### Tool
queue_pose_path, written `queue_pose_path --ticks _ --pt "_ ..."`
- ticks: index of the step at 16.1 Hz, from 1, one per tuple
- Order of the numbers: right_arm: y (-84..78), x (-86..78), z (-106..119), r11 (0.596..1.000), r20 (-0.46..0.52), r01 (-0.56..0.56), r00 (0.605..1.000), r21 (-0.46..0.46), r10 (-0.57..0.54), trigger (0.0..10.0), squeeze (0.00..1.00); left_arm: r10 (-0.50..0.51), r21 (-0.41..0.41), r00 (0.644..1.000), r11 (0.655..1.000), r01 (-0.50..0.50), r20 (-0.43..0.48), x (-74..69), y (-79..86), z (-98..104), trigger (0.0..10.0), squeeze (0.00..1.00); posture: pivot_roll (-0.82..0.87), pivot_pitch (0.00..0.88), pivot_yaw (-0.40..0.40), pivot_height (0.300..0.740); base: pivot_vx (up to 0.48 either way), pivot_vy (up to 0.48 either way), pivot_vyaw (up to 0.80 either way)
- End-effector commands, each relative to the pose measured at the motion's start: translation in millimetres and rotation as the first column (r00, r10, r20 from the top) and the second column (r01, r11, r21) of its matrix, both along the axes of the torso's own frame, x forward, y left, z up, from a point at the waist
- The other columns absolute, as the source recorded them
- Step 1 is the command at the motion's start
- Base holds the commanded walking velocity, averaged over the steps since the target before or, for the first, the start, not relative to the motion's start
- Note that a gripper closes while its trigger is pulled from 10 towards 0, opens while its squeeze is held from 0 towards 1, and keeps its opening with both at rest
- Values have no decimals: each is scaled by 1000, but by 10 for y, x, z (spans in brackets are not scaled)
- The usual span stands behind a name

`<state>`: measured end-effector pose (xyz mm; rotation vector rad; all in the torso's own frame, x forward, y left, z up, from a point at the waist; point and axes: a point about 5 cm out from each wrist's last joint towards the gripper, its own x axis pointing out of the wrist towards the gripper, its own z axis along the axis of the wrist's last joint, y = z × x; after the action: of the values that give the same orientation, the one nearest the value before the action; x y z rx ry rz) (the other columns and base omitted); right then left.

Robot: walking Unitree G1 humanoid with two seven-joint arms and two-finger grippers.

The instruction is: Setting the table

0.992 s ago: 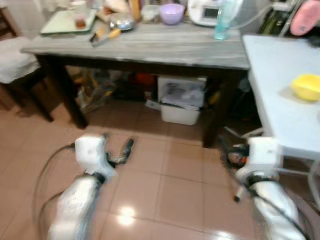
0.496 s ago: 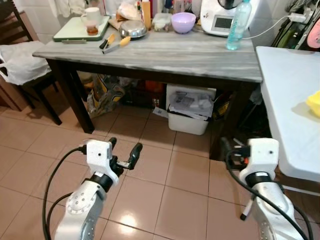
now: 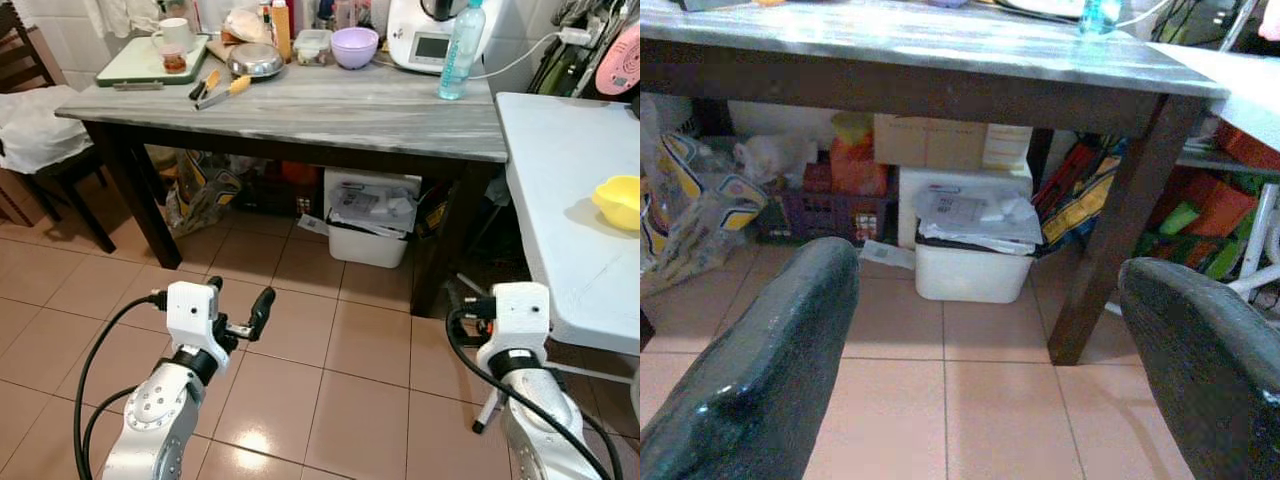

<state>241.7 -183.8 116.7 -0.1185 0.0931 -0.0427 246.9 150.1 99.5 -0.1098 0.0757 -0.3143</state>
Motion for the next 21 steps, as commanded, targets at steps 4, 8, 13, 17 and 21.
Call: queue_pose_path --ticks 4,8,13,17,21 --pt "1 42 66 1000 19 6 1000 25 -7 10000 0 -16 20 1000 1000 16 3 11 0 -4 10000 0 -44 81 29 740 0 0 -386" --pt "16 42 76 999 23 1 1000 32 -2 10000 0 -19 17 1000 1000 18 2 14 -2 -9 10000 0 -44 80 30 740 0 0 -769" --pt "29 38 102 999 39 -10 999 37 8 10000 0 -13 13 1000 1000 13 2 10 7 -9 10000 0 -45 87 27 740 0 0 -308" --pt "36 48 107 999 43 -9 999 34 7 10000 0 -16 17 1000 1000 16 -7 13 8 -20 10000 0 -43 85 29 740 0 -85 0" --pt "38 53 107 999 46 -7 999 33 6 10000 0 -16 15 1000 1000 16 -13 17 4 -28 10000 0 -45 83 29 740 0 -366 0"
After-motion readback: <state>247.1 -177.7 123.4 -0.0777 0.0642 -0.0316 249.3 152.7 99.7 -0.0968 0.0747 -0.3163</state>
